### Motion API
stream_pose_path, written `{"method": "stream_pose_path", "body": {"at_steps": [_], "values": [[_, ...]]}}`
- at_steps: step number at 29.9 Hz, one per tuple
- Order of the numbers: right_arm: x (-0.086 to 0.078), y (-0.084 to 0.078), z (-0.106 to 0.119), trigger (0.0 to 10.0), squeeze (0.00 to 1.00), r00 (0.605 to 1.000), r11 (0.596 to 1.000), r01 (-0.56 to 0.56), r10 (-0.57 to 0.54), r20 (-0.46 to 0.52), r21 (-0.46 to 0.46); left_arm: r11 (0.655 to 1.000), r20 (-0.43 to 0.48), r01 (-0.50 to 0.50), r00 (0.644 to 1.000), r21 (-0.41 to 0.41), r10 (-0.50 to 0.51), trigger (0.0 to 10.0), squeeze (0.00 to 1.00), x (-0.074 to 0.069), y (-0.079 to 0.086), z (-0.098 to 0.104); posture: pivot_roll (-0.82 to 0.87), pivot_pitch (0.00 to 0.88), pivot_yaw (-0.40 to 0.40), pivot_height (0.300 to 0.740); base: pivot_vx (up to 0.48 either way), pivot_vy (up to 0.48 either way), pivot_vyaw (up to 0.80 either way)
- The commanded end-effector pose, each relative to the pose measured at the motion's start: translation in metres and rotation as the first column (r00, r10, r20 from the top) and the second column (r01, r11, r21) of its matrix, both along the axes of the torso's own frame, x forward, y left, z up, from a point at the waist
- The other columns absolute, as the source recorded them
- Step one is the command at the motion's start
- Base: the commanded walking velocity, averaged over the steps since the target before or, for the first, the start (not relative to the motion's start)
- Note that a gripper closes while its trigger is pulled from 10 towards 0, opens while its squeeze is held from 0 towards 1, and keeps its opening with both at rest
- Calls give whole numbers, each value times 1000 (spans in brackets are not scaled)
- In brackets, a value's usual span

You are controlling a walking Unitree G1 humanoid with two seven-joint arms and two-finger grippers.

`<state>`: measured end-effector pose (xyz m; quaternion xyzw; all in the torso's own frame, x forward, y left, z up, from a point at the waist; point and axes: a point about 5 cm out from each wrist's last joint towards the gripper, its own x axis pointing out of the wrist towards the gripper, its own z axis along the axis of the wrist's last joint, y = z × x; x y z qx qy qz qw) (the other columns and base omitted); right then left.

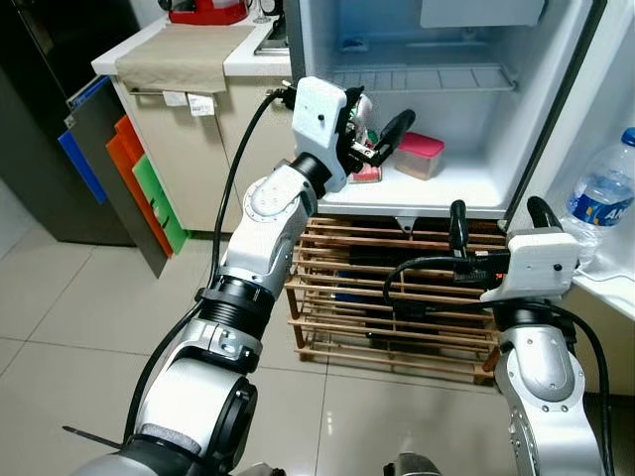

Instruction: Restocking fridge

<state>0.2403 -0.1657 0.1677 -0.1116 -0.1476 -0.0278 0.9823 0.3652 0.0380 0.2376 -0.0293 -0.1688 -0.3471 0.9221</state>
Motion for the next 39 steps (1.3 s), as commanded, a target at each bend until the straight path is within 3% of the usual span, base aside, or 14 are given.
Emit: {"method": "stream_pose_path", "body": {"at_steps": [1,8,39], "values": [[1,3,1,10000,0,1000,1000,-6,6,5,-3,1000,18,-5,1000,-8,5,10000,0,3,4,8,-262,0,99,711,0,0,0],[1,4,2,10000,0,1000,1000,-11,11,7,-5,999,18,39,999,-7,-39,10000,0,5,-2,11,-262,0,99,711,233,85,0],[2,6,1,10000,0,1000,1000,-26,26,1,-15,999,30,39,999,-8,-39,10000,0,11,-8,17,-268,0,93,711,441,0,0]]}}
